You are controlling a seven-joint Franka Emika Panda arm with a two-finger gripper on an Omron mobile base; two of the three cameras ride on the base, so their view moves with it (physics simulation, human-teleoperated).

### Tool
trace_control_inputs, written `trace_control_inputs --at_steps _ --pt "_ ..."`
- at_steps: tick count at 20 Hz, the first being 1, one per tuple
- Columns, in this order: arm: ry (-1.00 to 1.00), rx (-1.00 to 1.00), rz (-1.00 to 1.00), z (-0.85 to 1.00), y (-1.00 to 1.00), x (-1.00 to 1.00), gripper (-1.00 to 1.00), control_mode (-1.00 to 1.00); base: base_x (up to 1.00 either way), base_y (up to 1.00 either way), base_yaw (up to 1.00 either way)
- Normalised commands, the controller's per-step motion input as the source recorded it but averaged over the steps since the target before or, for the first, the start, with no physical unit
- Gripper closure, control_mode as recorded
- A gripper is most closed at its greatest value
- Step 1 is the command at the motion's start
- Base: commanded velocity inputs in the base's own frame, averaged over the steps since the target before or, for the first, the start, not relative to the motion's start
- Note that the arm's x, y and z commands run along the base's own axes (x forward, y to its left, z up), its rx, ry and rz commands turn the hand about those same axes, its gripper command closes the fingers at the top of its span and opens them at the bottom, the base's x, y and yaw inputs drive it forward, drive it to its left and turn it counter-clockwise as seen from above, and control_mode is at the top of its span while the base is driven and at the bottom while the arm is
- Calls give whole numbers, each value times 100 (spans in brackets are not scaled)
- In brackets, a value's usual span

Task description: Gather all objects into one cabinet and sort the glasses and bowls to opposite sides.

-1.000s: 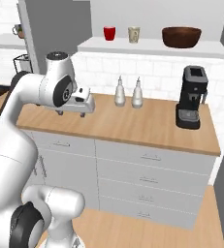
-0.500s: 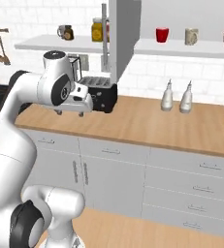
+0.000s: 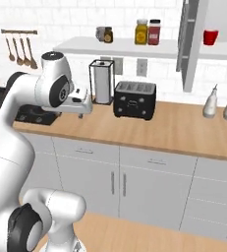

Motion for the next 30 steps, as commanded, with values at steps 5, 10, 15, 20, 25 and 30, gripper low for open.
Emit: trace_control_inputs --at_steps 5,10,15,20,25,30 --pt "0 0 0 0 0 0 -100 100 48 51 -19" --pt "0 0 0 0 0 0 -100 100 63 32 -31" --pt "0 0 0 0 0 0 -100 100 62 52 -27" --pt "0 0 0 0 0 0 -100 100 31 49 -13" --pt "0 0 0 0 0 0 -100 100 16 44 -7" --pt "0 0 0 0 0 0 -100 100 32 43 -8"
